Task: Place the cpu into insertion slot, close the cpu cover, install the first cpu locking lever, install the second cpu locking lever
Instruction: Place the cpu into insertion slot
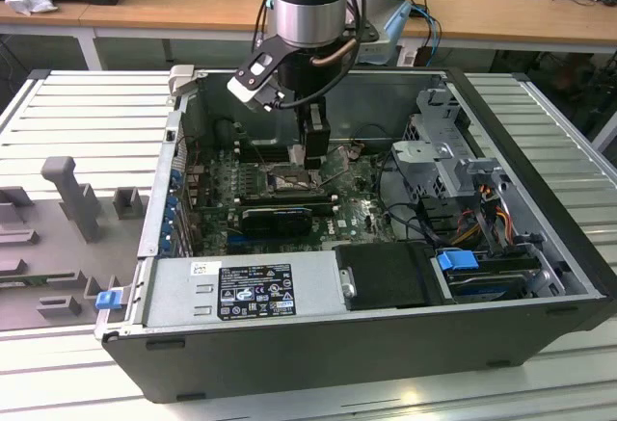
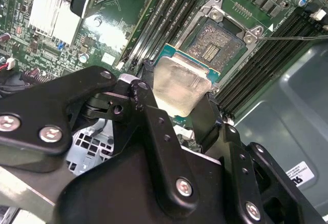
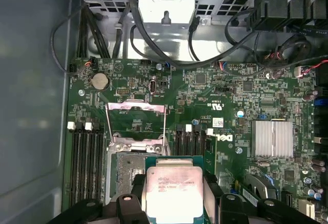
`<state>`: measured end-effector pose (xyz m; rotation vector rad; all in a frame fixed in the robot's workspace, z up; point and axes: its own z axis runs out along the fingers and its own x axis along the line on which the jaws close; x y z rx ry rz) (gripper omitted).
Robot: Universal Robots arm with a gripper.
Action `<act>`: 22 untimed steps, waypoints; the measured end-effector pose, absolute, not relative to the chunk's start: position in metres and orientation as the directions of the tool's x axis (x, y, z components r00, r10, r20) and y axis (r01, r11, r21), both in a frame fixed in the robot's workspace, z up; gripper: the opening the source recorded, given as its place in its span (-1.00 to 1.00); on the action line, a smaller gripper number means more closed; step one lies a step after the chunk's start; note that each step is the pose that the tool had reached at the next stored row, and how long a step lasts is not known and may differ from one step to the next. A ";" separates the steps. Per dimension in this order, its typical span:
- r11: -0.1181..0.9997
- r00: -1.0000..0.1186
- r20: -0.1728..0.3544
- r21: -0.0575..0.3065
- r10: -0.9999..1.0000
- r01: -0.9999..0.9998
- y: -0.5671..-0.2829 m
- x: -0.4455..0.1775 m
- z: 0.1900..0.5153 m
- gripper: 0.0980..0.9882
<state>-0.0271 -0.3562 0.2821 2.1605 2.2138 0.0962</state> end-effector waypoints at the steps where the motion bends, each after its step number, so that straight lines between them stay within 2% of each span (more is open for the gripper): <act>1: 0.023 -0.024 0.010 0.077 1.000 0.997 -0.356 -0.027 0.281 -0.03; 22: 0.001 -0.002 0.011 0.077 1.000 0.997 -0.349 -0.030 0.258 -0.03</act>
